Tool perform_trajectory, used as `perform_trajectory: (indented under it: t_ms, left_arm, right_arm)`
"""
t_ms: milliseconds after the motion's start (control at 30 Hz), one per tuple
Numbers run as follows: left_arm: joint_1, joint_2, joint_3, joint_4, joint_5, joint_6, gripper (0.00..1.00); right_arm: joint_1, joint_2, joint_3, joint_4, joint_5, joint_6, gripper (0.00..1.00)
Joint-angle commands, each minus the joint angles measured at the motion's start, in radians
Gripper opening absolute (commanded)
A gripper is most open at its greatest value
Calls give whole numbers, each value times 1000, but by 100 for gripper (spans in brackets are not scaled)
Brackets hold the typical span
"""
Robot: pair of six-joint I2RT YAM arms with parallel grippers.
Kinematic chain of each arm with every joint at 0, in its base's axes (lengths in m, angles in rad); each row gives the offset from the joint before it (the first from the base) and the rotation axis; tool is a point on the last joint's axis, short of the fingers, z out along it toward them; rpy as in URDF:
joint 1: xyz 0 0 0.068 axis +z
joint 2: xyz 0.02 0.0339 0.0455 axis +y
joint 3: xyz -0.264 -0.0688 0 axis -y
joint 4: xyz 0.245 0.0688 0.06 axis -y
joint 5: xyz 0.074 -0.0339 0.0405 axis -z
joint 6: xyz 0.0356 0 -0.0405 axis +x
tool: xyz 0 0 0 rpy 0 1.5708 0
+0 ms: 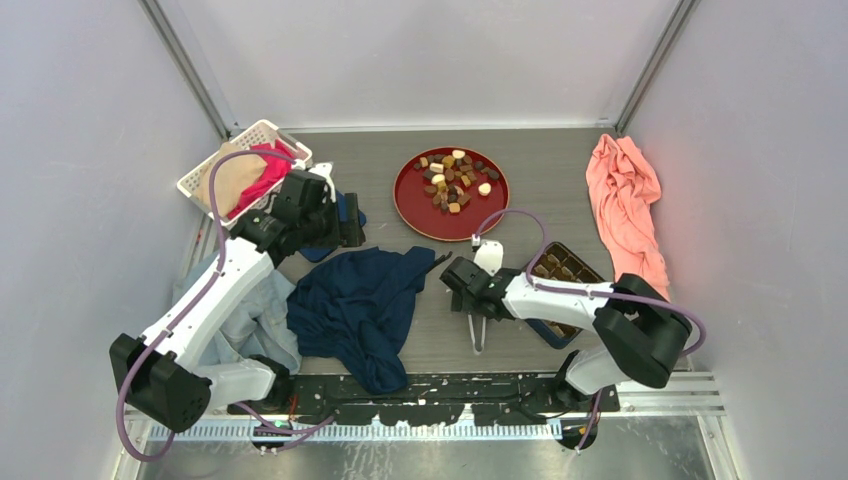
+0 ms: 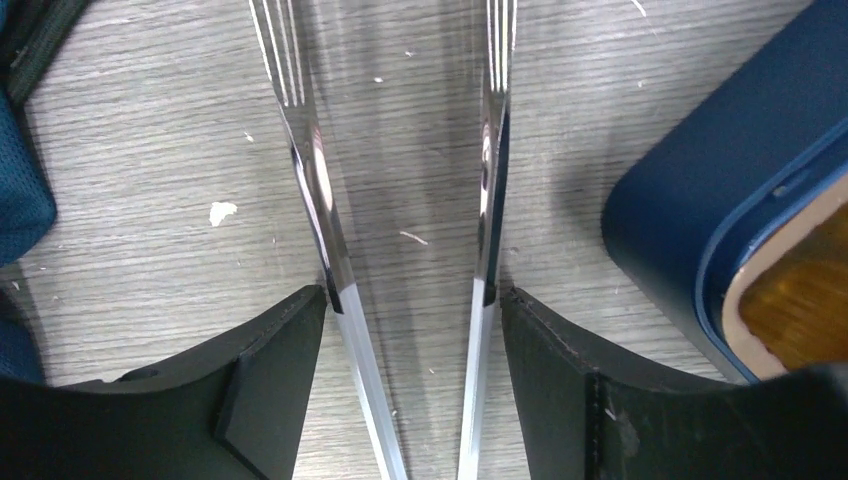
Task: Pack the chocolate
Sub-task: Pick up the clamp at the center of the board.
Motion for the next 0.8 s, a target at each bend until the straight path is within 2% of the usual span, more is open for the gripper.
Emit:
perform_trajectory:
  t_ms: [0, 100, 367, 767]
  left_arm:
    - [3, -4, 9, 40, 12, -3, 84]
    - [3, 0, 9, 41, 16, -6, 84]
    - [3, 26, 18, 43, 23, -12, 84]
    - [3, 44, 18, 52, 54, -20, 84]
  right_arm:
    - [5, 31, 24, 48, -2, -3, 69]
    - [6, 37, 30, 48, -13, -10, 65]
    - [10, 18, 26, 47, -28, -37, 63]
    - [20, -14, 16, 31, -73, -100, 67]
